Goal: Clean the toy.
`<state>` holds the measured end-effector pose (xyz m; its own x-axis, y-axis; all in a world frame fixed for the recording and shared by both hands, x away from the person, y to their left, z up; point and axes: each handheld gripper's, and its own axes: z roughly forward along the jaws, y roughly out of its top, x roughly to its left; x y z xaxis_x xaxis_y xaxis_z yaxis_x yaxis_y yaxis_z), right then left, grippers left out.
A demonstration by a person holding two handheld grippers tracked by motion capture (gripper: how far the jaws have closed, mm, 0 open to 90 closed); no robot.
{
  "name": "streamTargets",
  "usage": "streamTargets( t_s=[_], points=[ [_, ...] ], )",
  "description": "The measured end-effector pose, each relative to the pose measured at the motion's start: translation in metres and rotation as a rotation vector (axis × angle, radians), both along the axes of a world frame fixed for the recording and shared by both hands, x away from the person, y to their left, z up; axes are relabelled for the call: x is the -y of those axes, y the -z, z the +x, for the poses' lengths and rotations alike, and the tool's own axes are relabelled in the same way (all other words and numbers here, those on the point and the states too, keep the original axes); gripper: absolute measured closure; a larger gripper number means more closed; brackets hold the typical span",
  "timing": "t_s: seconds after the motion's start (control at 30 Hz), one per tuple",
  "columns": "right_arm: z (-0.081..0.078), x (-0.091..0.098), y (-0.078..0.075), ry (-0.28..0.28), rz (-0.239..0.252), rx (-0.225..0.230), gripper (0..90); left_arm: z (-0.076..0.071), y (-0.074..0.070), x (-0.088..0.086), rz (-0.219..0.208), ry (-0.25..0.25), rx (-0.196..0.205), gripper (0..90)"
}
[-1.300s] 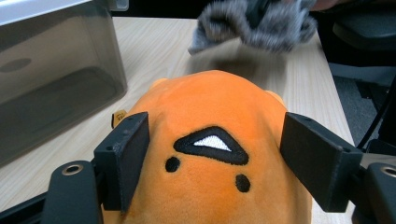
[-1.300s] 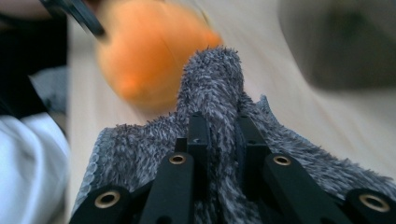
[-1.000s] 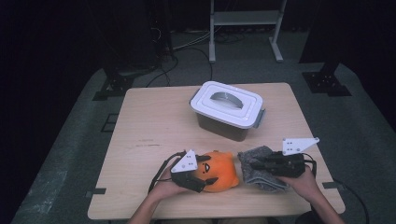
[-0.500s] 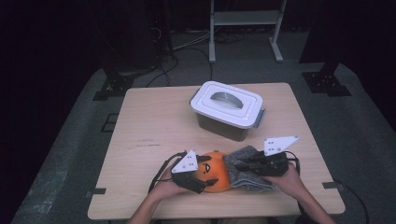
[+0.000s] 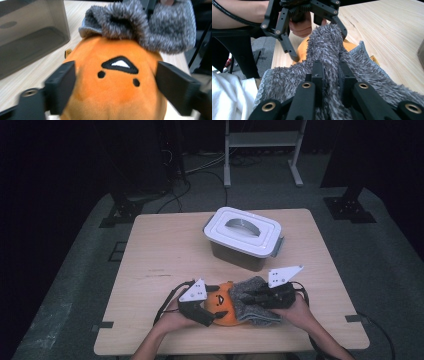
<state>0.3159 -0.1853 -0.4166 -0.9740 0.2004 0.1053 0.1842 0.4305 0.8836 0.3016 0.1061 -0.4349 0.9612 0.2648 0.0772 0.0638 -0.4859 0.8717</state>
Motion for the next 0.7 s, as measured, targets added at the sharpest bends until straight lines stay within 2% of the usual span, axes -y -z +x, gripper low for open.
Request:
streamTargets(
  t_s=[0.23, 0.37, 0.43, 0.5, 0.57, 0.6, 0.63, 0.67, 0.7],
  points=[
    [-0.004, 0.014, 0.005, 0.021, -0.025, -0.006, 78.1, 0.002, 0.002, -0.002, -0.004, -0.002, -0.004, 25.0],
    [-0.009, 0.031, 0.015, 0.053, -0.077, -0.032, 78.0, 0.003, 0.003, -0.004, -0.014, -0.011, -0.013, 26.0],
    [-0.010, 0.034, 0.017, 0.056, -0.086, -0.039, 78.0, 0.003, 0.004, -0.005, -0.015, -0.011, -0.014, 26.1],
    [-0.013, 0.040, 0.019, 0.064, -0.080, -0.053, 78.1, 0.003, 0.004, -0.004, -0.016, -0.013, -0.013, 26.5],
    [-0.014, 0.045, 0.016, 0.066, -0.039, -0.062, 78.1, 0.003, 0.004, -0.004, -0.020, -0.011, -0.015, 26.8],
    [-0.014, 0.045, 0.007, 0.067, -0.005, -0.046, 78.1, 0.004, 0.005, -0.003, -0.027, -0.010, -0.017, 26.8],
    [-0.014, 0.045, 0.007, 0.067, -0.005, -0.046, 78.1, 0.004, 0.005, -0.003, -0.027, -0.010, -0.017, 26.8],
    [-0.011, 0.038, -0.002, 0.057, 0.017, -0.024, 78.1, 0.004, 0.006, -0.002, -0.030, -0.008, -0.015, 26.8],
    [-0.011, 0.038, -0.002, 0.057, 0.017, -0.024, 78.1, 0.004, 0.006, -0.002, -0.030, -0.008, -0.015, 26.8]
  ],
)
